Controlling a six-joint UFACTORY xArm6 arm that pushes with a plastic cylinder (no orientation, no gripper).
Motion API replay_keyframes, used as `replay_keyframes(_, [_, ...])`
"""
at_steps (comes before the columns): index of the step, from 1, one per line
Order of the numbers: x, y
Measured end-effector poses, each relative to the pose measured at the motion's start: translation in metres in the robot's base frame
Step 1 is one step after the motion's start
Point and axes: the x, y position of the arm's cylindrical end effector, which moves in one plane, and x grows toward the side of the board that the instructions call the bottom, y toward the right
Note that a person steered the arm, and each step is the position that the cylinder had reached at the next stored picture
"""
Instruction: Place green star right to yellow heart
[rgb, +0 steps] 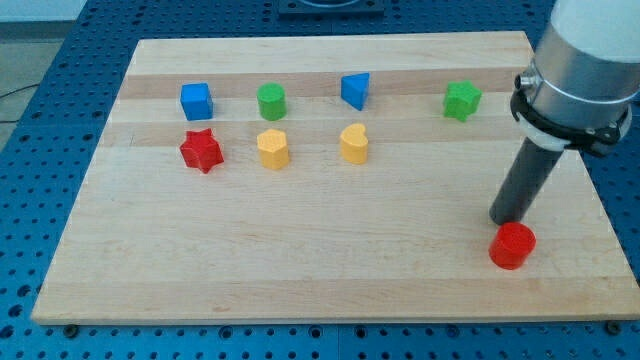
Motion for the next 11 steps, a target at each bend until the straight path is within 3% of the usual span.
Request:
replay_keyframes(1, [-0.107, 0.014])
replay_keyframes(2, [-0.174, 0.022])
replay_keyframes(3, [-0.203, -0.036])
replay_keyframes(5, [-0.216, -0.105])
replay_keyframes(7, [-0.146, -0.079])
replay_keyframes(8, [-0.147, -0.122])
replay_keyframes(11, [-0.092, -0.069])
